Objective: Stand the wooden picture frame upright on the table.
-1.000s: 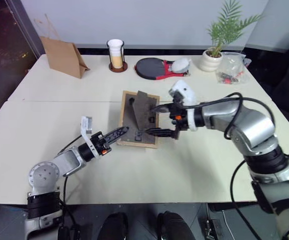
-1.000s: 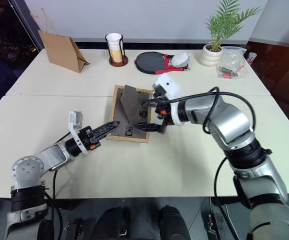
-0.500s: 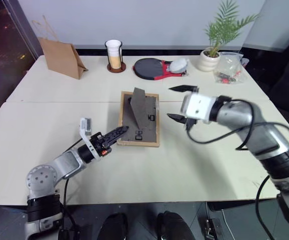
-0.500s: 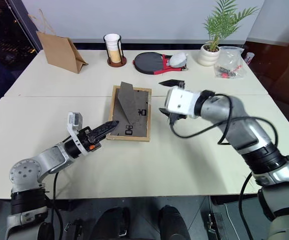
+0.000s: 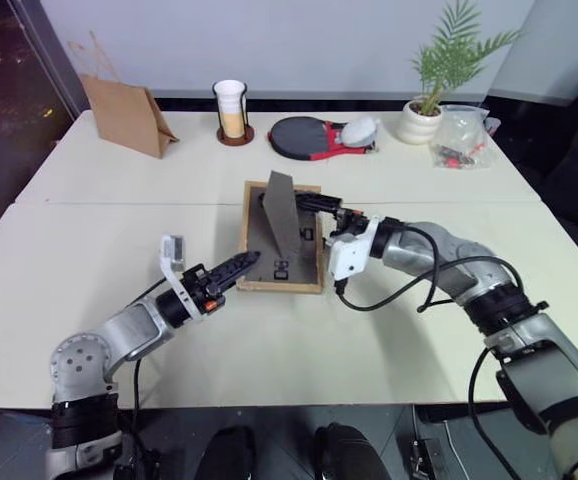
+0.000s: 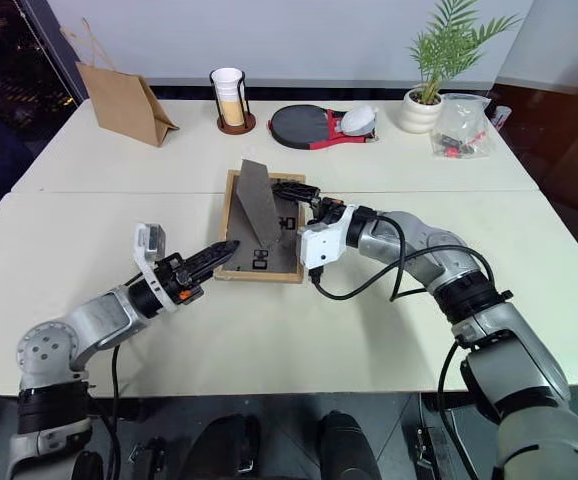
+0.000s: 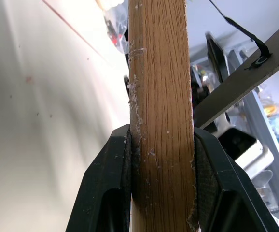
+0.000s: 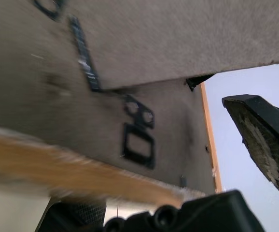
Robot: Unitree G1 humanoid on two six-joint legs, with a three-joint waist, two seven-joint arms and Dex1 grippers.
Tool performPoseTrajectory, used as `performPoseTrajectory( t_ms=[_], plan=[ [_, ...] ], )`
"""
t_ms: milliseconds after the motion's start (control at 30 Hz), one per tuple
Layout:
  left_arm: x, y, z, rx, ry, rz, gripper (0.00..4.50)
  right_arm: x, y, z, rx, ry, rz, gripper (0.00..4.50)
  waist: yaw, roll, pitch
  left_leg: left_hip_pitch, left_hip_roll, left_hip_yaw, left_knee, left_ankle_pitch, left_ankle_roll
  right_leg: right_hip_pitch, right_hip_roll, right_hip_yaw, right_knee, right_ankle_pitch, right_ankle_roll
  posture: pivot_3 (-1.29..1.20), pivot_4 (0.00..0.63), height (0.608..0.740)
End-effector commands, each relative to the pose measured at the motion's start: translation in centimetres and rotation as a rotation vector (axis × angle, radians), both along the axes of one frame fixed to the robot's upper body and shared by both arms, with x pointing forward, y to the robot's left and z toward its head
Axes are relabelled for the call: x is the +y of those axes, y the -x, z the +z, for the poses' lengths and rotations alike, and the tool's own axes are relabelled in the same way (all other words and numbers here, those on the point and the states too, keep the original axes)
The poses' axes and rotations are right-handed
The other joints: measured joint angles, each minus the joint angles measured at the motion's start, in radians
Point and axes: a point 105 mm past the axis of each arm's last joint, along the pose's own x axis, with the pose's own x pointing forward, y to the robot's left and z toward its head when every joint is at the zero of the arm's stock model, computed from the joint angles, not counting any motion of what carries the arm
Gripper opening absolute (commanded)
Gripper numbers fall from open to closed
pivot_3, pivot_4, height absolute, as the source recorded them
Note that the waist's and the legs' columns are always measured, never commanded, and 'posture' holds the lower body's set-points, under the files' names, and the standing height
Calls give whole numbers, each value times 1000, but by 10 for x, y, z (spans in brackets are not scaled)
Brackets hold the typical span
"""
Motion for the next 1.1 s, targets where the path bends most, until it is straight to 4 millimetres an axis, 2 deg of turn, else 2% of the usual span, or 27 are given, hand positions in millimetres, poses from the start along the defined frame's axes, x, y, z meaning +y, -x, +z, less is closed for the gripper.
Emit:
performPoseTrajectory(
  t_ms=[33,100,167,233,367,433,467,600,767,833,900,1000,1100],
  plan=[
    [-4,6,15,-67,23,-27,1062,2,-3,14,-43,-30,14,3908,1,0,0,0,0,0,0,0,0,0,0,0,0,0,0,0,150,740],
    [-4,7,15,-69,22,-30,1062,3,-3,13,-38,-30,18,3123,1,0,0,0,0,-1,0,0,0,1,0,0,0,0,0,0,150,740],
    [-5,8,16,-72,19,-33,1062,4,-3,11,-31,-26,25,2031,0,0,0,0,0,0,0,0,0,1,0,0,0,0,0,0,150,740],
    [-6,8,17,-73,20,-33,1062,5,-2,10,-30,-25,31,1397,-2,0,0,0,0,-1,0,0,0,1,0,0,0,0,0,0,150,740],
    [-6,9,18,-80,9,-45,1062,7,-1,10,-26,-29,39,1385,-1,0,0,1,0,-1,0,0,1,1,0,0,0,0,0,0,150,740],
    [-4,11,16,-84,-10,-50,2099,7,0,11,-15,-44,39,1385,-1,0,0,1,0,-1,0,0,1,1,0,0,0,0,0,0,150,740],
    [-1,11,14,-85,-23,-47,2470,7,0,12,-10,-50,40,1311,-2,0,0,1,0,-1,0,0,1,2,0,0,0,0,0,0,150,740],
    [27,7,12,-141,-127,19,4445,3,1,14,36,-78,34,1287,-4,0,0,2,0,-1,0,-1,1,2,1,-1,0,0,0,0,150,740],
    [84,4,33,-311,-342,135,4445,-5,2,14,176,-134,28,1287,-5,0,0,2,0,-1,0,-2,4,2,1,-1,0,0,0,0,150,740],
    [110,0,43,-384,-460,174,4445,-7,3,12,344,-190,20,1287,-4,0,0,2,1,-1,-1,-3,5,2,1,-1,0,0,-1,0,150,740],
    [126,-3,47,-424,-561,172,4445,-8,10,5,632,-243,29,1287,-3,1,1,2,1,-2,-2,-3,5,2,2,-2,-1,0,-1,0,150,740],
    [124,-10,49,-460,-606,150,4445,-5,26,3,1014,-300,95,1287,5,1,1,2,1,-2,-2,-4,7,3,0,-3,-1,0,-1,0,150,740],
    [109,-14,43,-491,-648,102,4445,-3,36,-1,1333,-292,136,1287,2,1,1,2,1,-2,-1,-5,8,3,-3,-3,-1,0,0,0,150,740]
  ],
)
